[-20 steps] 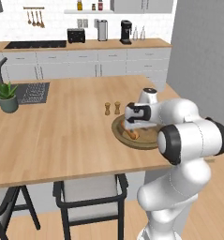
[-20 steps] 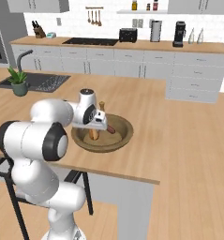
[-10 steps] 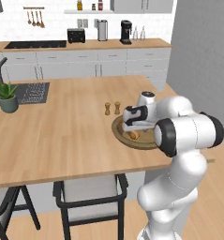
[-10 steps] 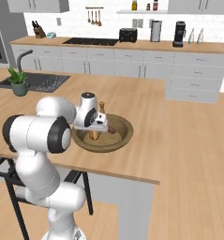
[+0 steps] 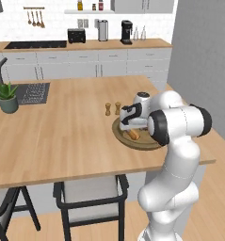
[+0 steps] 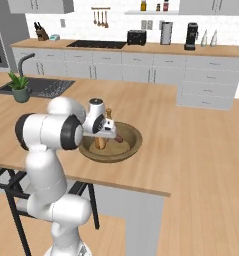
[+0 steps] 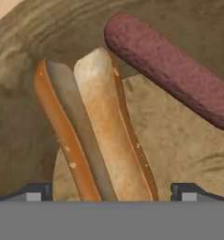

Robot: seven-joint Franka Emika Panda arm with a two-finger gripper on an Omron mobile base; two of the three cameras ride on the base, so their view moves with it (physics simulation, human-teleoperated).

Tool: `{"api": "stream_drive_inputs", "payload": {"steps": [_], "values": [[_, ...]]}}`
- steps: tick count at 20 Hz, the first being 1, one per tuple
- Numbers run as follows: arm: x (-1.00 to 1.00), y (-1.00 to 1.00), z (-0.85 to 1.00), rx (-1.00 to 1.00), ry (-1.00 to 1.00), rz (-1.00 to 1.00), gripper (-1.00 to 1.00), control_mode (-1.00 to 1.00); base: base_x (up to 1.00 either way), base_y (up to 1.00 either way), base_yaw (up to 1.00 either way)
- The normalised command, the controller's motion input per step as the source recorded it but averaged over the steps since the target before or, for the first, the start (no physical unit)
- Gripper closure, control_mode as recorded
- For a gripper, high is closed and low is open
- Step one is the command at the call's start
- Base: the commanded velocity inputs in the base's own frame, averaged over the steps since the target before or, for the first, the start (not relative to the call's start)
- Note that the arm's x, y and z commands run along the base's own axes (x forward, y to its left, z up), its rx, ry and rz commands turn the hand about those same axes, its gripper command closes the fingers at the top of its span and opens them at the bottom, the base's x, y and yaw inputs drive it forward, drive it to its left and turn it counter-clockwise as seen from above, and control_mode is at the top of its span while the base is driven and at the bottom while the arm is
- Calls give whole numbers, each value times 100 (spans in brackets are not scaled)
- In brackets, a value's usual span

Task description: Place one bun and one sausage from the bowl on each plate.

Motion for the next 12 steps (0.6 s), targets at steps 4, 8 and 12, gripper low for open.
{"api": "stream_drive_inputs", "payload": {"steps": [4,8,12], "values": [[0,0,-39,0,0,0,-100,-100,0,0,0],[0,0,-45,0,1,0,-100,-100,0,0,0],[0,0,-11,0,1,0,-100,-100,0,0,0]]}}
